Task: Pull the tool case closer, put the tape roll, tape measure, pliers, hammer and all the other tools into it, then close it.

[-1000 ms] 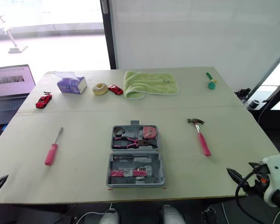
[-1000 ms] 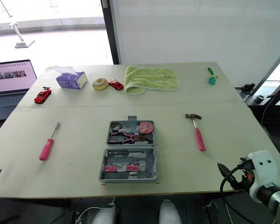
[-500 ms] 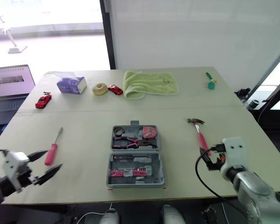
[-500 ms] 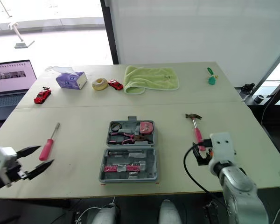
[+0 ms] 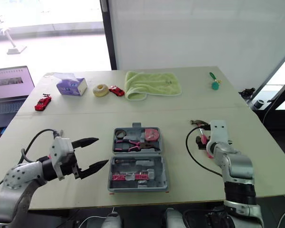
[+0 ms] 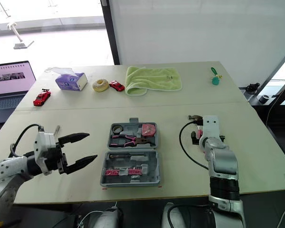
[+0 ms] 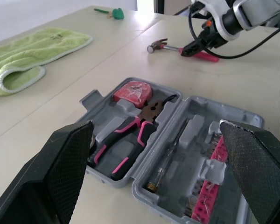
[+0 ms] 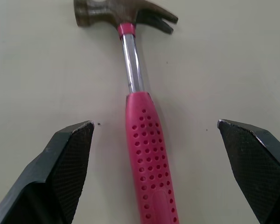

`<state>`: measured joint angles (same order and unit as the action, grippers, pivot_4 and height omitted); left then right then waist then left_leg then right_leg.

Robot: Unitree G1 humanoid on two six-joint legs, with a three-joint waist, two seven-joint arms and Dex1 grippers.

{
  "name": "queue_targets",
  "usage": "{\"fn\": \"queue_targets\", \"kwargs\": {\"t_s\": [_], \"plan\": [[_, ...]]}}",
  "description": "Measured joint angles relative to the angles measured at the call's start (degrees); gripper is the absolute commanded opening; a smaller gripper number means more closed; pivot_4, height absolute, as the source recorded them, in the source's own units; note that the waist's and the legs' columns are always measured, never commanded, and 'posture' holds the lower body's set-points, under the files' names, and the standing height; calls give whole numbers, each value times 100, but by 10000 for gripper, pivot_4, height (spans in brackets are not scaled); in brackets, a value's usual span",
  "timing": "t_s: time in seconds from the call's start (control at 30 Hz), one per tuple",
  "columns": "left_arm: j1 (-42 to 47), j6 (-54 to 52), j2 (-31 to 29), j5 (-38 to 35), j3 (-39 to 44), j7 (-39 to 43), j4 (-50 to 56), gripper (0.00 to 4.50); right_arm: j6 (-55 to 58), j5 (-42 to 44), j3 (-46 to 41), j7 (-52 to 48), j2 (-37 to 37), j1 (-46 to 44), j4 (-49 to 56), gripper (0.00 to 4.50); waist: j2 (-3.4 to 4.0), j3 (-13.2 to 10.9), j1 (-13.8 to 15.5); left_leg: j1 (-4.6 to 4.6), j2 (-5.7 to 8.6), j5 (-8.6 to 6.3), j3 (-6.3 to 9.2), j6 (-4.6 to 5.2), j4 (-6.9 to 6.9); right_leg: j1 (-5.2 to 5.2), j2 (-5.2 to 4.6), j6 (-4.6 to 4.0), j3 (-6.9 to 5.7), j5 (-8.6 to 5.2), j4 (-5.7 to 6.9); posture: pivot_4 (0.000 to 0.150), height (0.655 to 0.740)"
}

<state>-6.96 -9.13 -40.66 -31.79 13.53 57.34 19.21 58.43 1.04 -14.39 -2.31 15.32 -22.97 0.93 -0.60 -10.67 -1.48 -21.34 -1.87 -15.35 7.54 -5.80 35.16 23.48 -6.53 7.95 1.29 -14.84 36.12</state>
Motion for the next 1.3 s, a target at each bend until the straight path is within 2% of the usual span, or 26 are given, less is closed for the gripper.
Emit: {"fn": "queue_targets", "kwargs": {"t_s": [0.2, 0.57, 0.8, 0.93, 1.03, 1.3], "plan": [[-11, 42, 37, 95, -79, -8, -12, 45000, -40, 124, 113, -150, 3, -52, -118, 6275, -1, 1, -76, 0, 0, 0, 1, 0, 2, -2, 0, 0, 0, 0, 1, 1500, 7400], [98, 255, 145, 245, -96, -3, -263, 45000, 21, 147, 257, -122, -32, 127, 179, 6087, 0, 1, -90, 0, 0, 0, 1, 0, 0, -2, 1, 1, 0, -1, 0, 1500, 7400], [281, 393, 224, 268, -165, 109, -533, 45000, 201, 60, 760, 182, -604, 1821, 2299, 6087, 2, 1, -91, -4, 0, -1, 6, 2, -2, 5, 1, 4, -1, -2, 2, 1500, 7400], [513, 467, 228, 302, -296, 303, -764, 45000, 397, -34, 1501, 295, -684, 3297, 3737, 6087, 7, 2, -78, -3, 0, -1, 6, 2, -1, 3, 1, -17, -1, -14, 1, 1500, 7400], [698, 501, 254, 347, -415, 421, -980, 45000, 436, -100, 1956, 391, -704, 3978, 4242, 6087, 2, 5, -99, -2, 0, -1, 6, 2, 0, 2, 1, -20, 0, -15, 1, 1500, 7400], [931, 589, 255, 442, -522, 631, -1321, 45000, 336, -300, 2266, 658, -827, 4129, 4275, 6087, -4, 8, -55, -4, -1, -1, 16, 3, -7, 2, 2, -16, -9, -18, -1, 1500, 7400]]}}
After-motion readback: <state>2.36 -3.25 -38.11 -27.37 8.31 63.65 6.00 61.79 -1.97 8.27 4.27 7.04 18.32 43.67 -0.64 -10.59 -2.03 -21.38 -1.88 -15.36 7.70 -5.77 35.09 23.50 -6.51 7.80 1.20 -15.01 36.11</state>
